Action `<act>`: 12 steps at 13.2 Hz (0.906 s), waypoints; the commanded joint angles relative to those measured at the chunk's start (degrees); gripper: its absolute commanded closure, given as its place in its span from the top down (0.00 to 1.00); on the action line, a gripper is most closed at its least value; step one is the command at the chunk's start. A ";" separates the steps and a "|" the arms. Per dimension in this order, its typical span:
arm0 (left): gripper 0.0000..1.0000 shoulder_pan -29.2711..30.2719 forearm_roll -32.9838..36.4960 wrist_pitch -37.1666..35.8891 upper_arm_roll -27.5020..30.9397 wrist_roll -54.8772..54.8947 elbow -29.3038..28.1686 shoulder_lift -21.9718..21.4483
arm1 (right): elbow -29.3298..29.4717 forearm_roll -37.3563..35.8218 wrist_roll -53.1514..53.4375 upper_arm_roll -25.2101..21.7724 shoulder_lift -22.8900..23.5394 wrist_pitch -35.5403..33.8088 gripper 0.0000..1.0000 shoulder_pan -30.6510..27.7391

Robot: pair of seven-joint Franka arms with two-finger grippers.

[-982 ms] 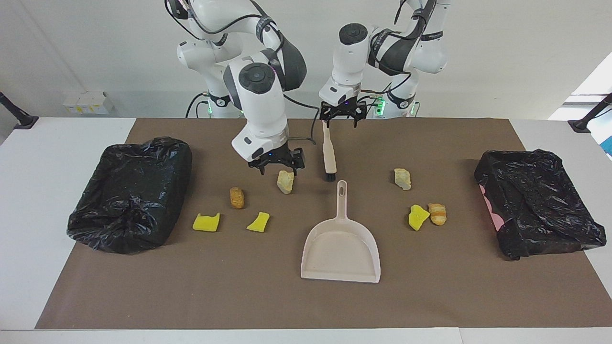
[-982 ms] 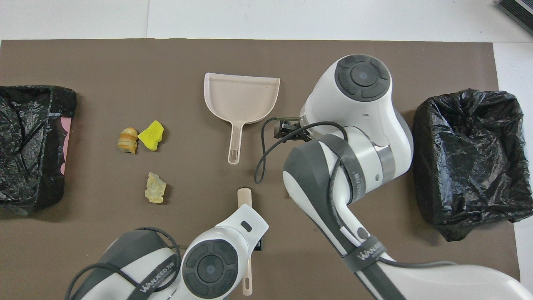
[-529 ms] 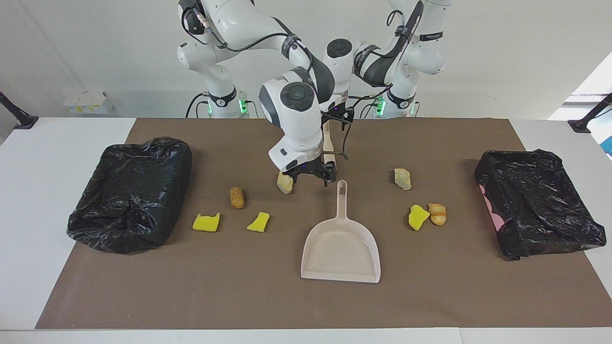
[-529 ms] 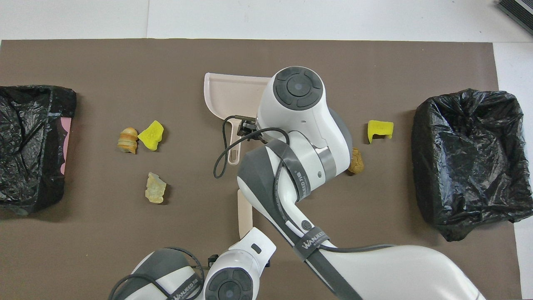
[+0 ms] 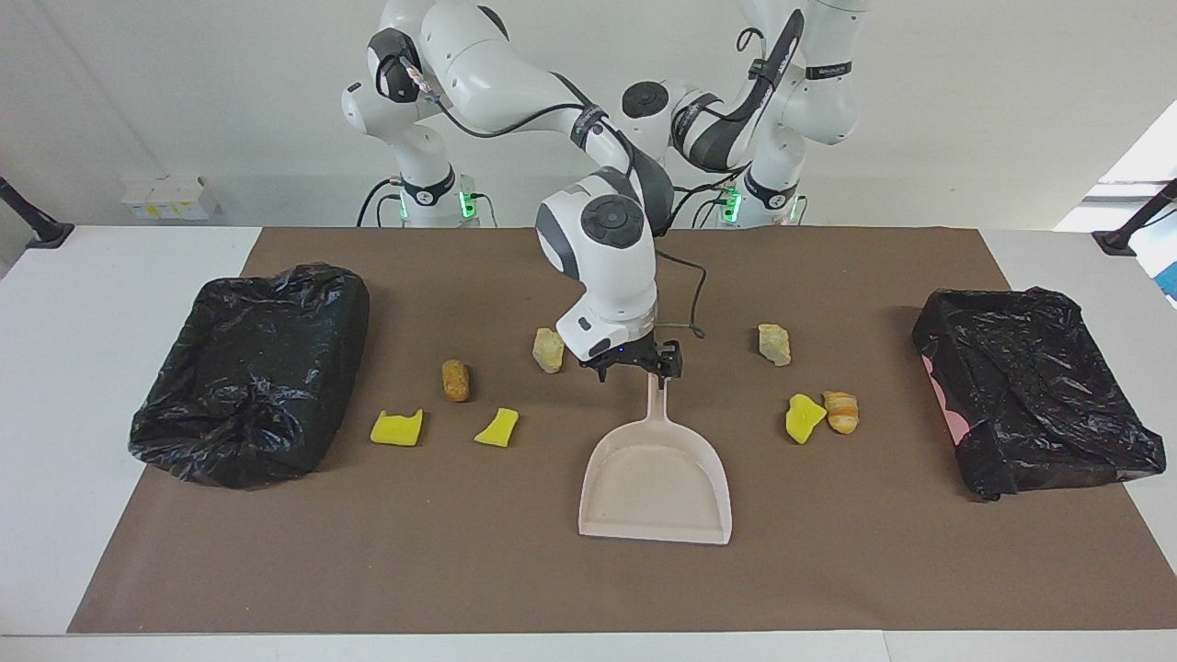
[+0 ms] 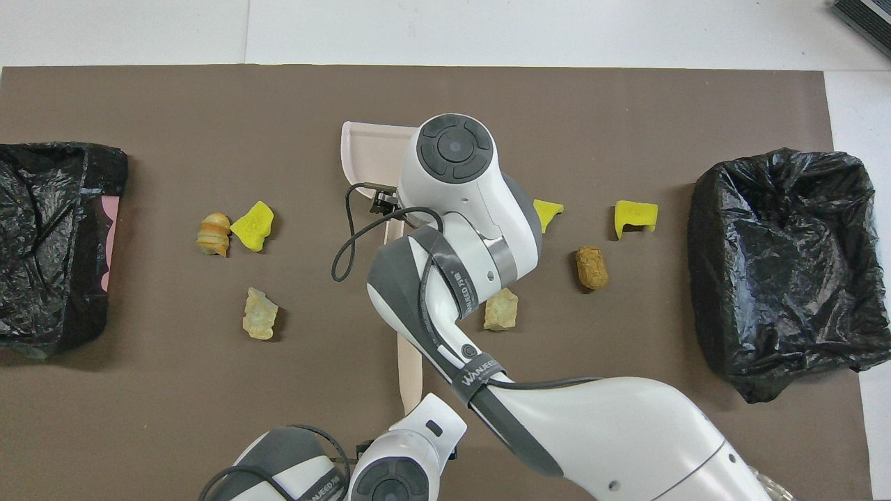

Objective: Sweep and dump trash in bin
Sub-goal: 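Grasp the beige dustpan handle with the right gripper, then lift the dustpan with the right gripper while the left gripper lifts the brush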

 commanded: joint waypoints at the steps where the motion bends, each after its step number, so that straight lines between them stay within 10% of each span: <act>1: 0.37 -1.53 -1.64 0.73 1.05 0.70 -1.76 -1.50 | 4.48 0.55 0.74 -0.19 4.17 1.35 0.95 0.77; 7: 0.00 -0.48 -1.64 -1.72 1.57 0.18 0.87 -0.71 | 4.13 -0.86 0.74 -0.10 4.97 1.44 0.79 2.35; 12: 0.00 8.28 1.95 -8.06 1.84 0.53 1.66 -3.77 | 3.96 -1.65 0.04 -0.10 5.23 1.35 0.54 2.71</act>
